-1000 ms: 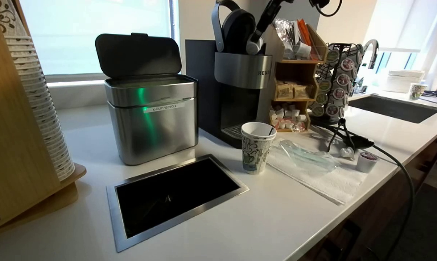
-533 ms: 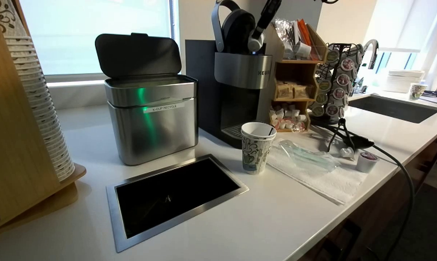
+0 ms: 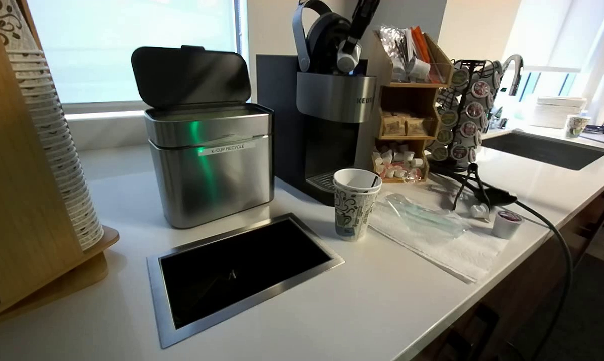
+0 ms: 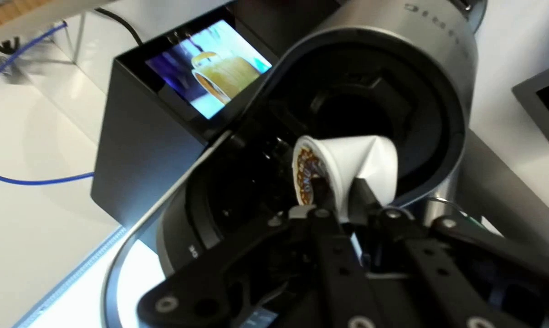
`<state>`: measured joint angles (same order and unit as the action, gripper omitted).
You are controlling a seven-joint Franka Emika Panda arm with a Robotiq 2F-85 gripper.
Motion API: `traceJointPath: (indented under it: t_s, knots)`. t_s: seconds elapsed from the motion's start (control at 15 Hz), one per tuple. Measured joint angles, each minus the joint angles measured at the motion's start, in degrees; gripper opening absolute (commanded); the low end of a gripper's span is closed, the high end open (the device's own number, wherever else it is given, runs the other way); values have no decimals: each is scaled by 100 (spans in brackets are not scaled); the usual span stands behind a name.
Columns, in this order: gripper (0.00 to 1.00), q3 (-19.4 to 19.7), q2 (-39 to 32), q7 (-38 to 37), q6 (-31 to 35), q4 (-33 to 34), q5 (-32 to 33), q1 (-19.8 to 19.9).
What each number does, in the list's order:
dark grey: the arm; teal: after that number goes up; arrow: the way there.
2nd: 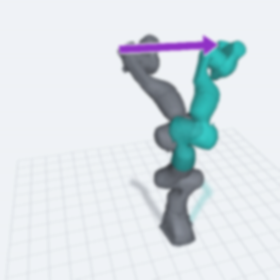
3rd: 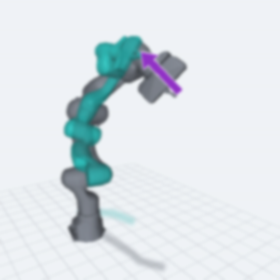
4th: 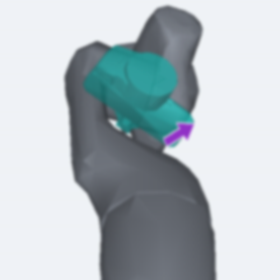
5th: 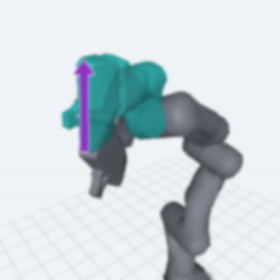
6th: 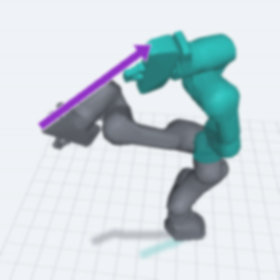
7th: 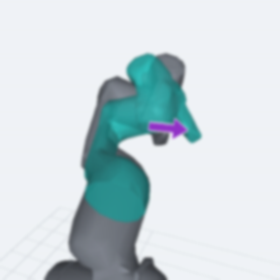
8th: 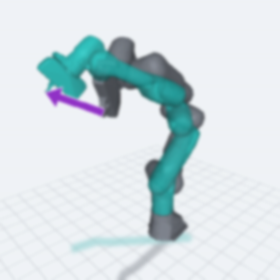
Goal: Remove one coffee pod from the stand on the right and put it on the countertop then place one coffee pod from the counter in the coffee maker chamber.
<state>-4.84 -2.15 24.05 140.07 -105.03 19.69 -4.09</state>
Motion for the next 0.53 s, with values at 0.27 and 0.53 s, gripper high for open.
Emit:
traceJointPath:
  t_s: [0.27, 0.53]
  knots:
    - [4, 68, 0, -1288, 0, 39, 875, 3]
    - [4, 65, -5, -1398, 0, 58, 1029, 0]
